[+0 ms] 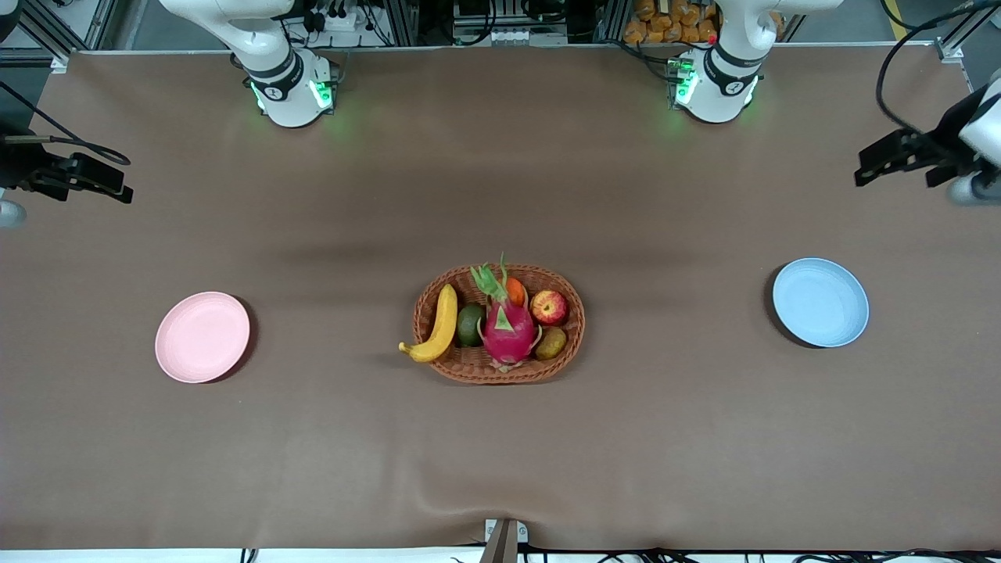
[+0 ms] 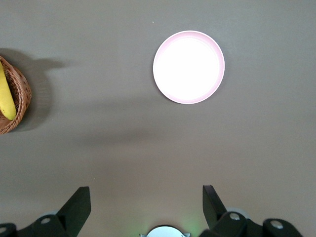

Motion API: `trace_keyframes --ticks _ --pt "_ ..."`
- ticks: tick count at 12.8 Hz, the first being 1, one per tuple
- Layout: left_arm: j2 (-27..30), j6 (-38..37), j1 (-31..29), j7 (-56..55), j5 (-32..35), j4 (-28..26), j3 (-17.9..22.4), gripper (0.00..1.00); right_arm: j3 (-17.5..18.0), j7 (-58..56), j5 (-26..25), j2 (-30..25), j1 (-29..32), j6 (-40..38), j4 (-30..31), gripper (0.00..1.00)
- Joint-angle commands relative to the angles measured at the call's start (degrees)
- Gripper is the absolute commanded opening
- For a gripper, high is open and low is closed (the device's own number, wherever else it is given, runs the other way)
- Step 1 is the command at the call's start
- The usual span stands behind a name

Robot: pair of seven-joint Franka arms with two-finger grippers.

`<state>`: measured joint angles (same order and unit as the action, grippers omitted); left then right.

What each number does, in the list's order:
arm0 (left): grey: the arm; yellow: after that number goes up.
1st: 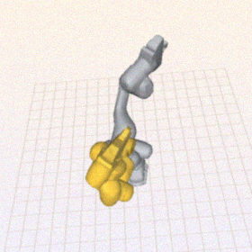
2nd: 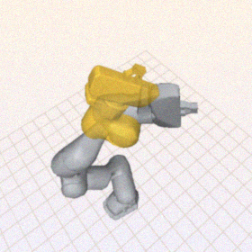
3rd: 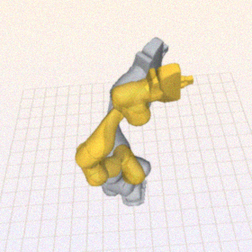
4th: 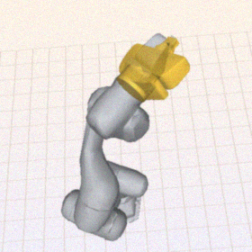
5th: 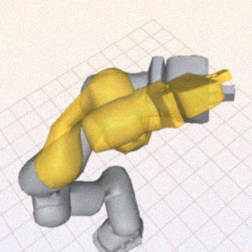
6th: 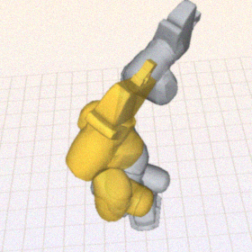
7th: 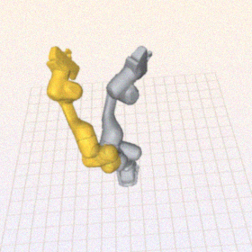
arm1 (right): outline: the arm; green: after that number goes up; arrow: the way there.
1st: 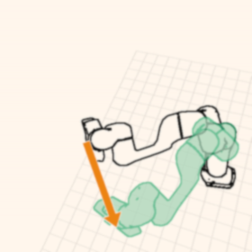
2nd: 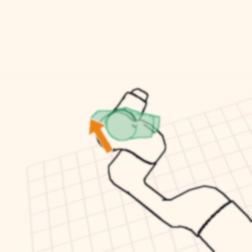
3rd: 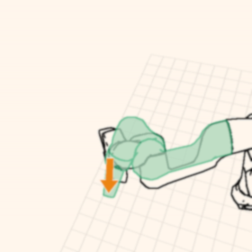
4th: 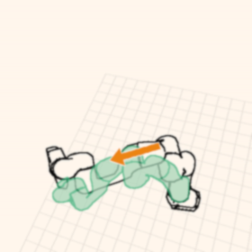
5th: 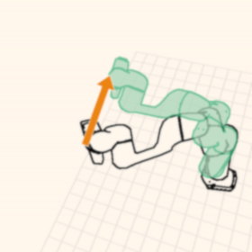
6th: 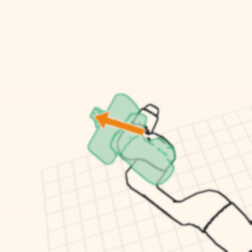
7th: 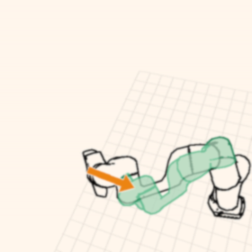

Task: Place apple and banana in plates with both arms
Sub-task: 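Move the left gripper and the right gripper toward the fruit basket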

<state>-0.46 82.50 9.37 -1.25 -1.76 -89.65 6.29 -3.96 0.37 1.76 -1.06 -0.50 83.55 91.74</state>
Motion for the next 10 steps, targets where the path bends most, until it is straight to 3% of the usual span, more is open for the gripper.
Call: trace_keyframes --ticks 1,8,10 --pt "-4.97 0.55 1.26 0.29 -0.96 2.02 -2.76 1.00 0.80 0.25 -0.88 0.09 0.85 -0.23 -0.16 1.00" --pt "-12.80 9.60 1.53 0.64 -1.58 0.97 -12.25 1.00 1.06 -0.80 0.44 3.24 0.15 2.14 0.19 1.00" --pt "-15.09 11.27 1.44 1.34 -1.84 0.71 -15.77 1.00 1.06 -2.29 4.37 6.31 -0.55 4.16 0.28 1.00"
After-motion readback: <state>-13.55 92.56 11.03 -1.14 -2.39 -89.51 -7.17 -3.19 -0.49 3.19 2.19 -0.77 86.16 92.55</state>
